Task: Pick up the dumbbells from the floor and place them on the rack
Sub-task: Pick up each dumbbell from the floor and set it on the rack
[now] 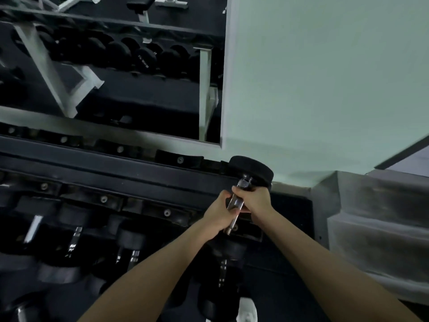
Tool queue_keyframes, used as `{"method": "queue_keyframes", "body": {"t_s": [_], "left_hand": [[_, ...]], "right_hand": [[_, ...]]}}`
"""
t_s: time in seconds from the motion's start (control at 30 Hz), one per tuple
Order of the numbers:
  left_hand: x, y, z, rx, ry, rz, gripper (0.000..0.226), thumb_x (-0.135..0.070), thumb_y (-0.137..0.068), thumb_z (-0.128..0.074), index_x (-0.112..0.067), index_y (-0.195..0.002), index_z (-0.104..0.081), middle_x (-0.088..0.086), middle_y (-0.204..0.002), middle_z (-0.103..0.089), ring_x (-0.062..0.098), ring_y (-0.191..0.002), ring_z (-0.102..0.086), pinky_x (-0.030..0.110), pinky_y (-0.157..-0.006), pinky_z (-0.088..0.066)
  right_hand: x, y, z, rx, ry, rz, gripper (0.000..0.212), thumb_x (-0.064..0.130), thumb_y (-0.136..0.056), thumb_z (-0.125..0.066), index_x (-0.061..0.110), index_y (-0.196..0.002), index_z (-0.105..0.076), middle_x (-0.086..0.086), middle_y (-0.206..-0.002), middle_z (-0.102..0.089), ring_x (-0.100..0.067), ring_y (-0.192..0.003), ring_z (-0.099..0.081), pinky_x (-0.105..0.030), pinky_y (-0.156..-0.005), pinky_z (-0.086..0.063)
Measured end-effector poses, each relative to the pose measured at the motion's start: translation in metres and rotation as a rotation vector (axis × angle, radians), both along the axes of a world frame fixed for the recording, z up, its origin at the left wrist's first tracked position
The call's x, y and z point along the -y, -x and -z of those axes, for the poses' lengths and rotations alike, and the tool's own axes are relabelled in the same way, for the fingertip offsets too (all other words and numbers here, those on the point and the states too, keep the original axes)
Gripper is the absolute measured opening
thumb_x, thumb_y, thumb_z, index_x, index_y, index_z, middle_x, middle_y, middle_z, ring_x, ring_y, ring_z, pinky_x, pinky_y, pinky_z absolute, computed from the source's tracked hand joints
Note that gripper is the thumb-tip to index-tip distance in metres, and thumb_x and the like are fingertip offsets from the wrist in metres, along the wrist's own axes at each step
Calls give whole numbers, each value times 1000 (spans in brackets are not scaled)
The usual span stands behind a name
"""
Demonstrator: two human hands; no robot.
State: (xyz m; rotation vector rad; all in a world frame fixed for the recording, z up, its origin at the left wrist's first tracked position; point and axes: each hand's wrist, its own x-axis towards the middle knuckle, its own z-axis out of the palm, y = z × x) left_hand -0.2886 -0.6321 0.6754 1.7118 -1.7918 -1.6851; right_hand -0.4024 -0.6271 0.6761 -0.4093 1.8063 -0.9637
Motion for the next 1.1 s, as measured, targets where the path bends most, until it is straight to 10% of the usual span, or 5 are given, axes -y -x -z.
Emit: {"method": "queue_keyframes", "body": {"t_s": [0.43, 0.73, 1.1], "left_hand": [[33, 24, 25, -23, -96, 51, 42, -20, -91, -55, -18, -129, -39, 12, -119, -60, 26, -108, -60, 39, -91, -49], [22, 28, 31, -49, -148, 55, 47, -17, -92, -54, -18, -134, -32, 14, -116, -61, 18, -88, -57, 26, -70, -46], [11, 31, 20, 54, -48, -45, 53, -30, -88, -61, -10, -132, -40, 8, -116, -61, 23, -105, -60, 33, -87, -47]], "right_hand": [[30, 31, 27, 50, -32, 3, 16, 9, -73, -79, 7, -82, -65, -17, -87, -71, -31, -80, -71, -47, -71, -60], [18, 35, 23, 82, -22, -22, 13, 6, -77, -75, 7, -86, -65, -9, -82, -69, -22, -76, -69, -35, -65, -59], [-1, 30, 8, -229, -81, -268, 24, 29, -82, -68, 6, -89, -67, -11, -90, -70, -26, -84, -67, -46, -84, -57]]}}
